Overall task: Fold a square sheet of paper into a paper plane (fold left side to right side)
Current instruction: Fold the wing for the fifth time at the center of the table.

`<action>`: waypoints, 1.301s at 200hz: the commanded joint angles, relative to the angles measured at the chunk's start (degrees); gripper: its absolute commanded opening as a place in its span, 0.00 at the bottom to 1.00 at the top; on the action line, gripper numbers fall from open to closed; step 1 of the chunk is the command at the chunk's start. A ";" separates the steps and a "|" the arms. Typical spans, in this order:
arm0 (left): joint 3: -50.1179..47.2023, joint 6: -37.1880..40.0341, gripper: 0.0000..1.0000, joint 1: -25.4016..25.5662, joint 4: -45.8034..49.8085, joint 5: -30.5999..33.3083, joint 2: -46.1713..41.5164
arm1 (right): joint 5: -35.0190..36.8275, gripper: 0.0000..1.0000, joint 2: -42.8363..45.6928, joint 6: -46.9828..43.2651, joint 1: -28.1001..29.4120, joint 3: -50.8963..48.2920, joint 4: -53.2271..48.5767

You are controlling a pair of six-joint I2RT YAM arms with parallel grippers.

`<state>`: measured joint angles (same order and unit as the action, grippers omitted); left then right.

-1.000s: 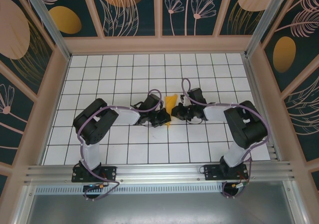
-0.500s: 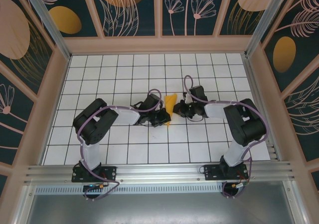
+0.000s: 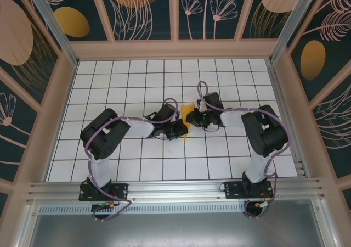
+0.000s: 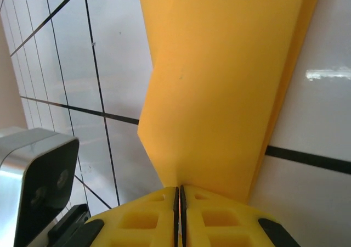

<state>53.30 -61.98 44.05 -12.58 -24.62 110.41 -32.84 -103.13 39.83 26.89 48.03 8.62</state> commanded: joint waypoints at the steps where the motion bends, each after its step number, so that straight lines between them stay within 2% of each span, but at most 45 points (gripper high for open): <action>1: -0.79 1.42 0.11 1.38 6.60 1.51 2.57 | 0.94 0.13 -1.81 1.14 1.22 2.53 -0.31; 27: -0.98 1.33 0.11 1.33 6.60 1.64 2.27 | 2.76 0.13 -3.05 0.77 1.82 2.84 -2.11; 108: -1.88 0.83 0.11 1.34 6.16 1.34 2.48 | 14.93 0.14 -4.81 -6.44 2.34 5.96 -8.89; 164: -2.45 0.72 0.11 1.39 5.99 1.11 2.67 | 15.06 0.15 -5.54 -10.59 -0.53 9.49 -8.41; 260: -2.59 0.72 0.11 1.43 5.91 1.11 2.53 | 15.87 0.15 -14.28 -16.17 -5.90 21.97 -14.36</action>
<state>53.15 -61.98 44.27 -13.74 -23.38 110.43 -23.86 -113.80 26.81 24.01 66.54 -6.35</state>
